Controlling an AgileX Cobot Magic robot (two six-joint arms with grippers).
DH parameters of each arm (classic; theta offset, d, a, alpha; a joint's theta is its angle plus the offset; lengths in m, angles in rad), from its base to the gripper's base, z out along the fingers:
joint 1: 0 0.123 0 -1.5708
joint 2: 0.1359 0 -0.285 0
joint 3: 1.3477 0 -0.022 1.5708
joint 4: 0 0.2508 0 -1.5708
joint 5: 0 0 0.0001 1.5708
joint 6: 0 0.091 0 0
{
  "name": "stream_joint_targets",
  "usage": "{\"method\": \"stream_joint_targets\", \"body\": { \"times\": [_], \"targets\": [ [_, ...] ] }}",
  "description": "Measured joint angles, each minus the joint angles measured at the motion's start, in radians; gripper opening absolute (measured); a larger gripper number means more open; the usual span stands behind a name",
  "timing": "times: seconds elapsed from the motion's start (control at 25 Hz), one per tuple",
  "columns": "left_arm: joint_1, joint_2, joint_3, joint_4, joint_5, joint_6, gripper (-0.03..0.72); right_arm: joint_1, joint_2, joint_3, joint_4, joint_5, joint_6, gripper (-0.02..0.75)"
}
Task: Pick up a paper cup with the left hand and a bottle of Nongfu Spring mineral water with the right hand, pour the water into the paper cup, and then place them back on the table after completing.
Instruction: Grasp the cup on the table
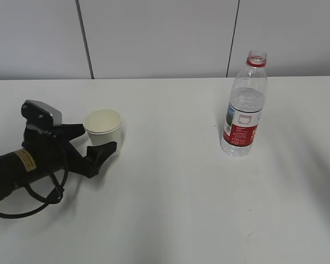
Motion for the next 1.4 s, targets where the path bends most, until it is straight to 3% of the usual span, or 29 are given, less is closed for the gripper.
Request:
{"method": "stream_joint_targets", "body": {
  "times": [0.32, 0.6, 0.88, 1.4],
  "targets": [
    [-0.047, 0.106, -0.152, -0.038, 0.0, 0.0, 0.595, 0.0, 0.0, 0.0, 0.0, 0.0, 0.0, 0.573],
    [-0.049, 0.128, -0.165, -0.044, 0.001, 0.0, 0.574, 0.0, 0.0, 0.0, 0.0, -0.011, 0.0, 0.573],
    [-0.049, 0.128, -0.166, -0.044, -0.002, 0.0, 0.411, 0.0, 0.0, 0.0, 0.0, -0.012, 0.0, 0.573],
    [-0.049, 0.128, -0.167, -0.044, -0.003, 0.0, 0.396, 0.0, 0.122, 0.0, -0.016, -0.019, 0.0, 0.573]
  ]
}}
